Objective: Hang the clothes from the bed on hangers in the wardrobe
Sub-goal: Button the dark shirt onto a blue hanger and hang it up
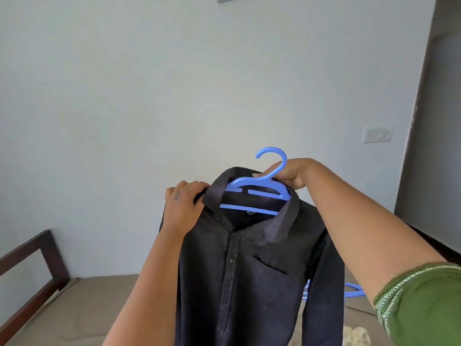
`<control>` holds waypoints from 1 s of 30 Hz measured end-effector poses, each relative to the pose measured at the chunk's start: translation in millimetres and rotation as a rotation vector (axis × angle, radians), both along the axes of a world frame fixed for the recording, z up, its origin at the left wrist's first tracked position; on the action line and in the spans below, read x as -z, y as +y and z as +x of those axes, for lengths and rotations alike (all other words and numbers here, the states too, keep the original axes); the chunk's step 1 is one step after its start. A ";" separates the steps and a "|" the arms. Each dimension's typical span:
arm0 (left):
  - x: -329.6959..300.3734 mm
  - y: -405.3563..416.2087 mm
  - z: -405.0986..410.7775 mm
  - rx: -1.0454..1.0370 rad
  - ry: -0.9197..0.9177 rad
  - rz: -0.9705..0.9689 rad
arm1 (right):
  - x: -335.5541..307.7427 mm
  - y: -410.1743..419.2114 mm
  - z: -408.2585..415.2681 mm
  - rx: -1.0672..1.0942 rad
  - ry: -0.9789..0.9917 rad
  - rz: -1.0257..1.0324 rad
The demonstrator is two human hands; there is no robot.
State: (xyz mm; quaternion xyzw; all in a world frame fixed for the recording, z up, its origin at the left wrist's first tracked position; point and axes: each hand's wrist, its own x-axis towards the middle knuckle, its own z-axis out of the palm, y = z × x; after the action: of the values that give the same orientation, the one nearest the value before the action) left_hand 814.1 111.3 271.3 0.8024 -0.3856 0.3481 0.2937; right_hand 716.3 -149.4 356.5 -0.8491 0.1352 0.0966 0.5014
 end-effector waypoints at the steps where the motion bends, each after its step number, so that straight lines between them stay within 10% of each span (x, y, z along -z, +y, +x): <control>1: 1.6 -0.4 -2.9 0.026 0.012 0.004 | 0.6 4.5 -0.4 -0.032 0.003 -0.039; 12: -0.6 -2.1 -51.3 0.127 0.084 0.043 | 4.6 23.3 -51.9 -0.069 -0.095 -0.367; 18: -1.0 5.9 -101.4 0.100 0.103 0.045 | 2.1 26.3 -114.3 0.046 -0.024 0.002; 23: -0.9 13.3 -165.3 0.063 0.076 -0.019 | 7.1 32.5 -169.6 0.239 0.028 -0.569; 27: 2.4 32.0 -207.7 0.006 0.081 -0.029 | 11.7 36.9 -233.2 0.287 -0.406 0.055; 30: -1.4 49.3 -232.4 -0.050 0.058 -0.048 | 25.2 41.5 -292.2 0.023 -0.441 0.102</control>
State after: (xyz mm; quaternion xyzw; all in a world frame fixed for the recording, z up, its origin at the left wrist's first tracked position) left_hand 581.7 160.6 272.6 0.8142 -0.3483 0.3411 0.3153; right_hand 424.1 -108.0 331.4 -0.8216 0.0270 -0.0902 0.5623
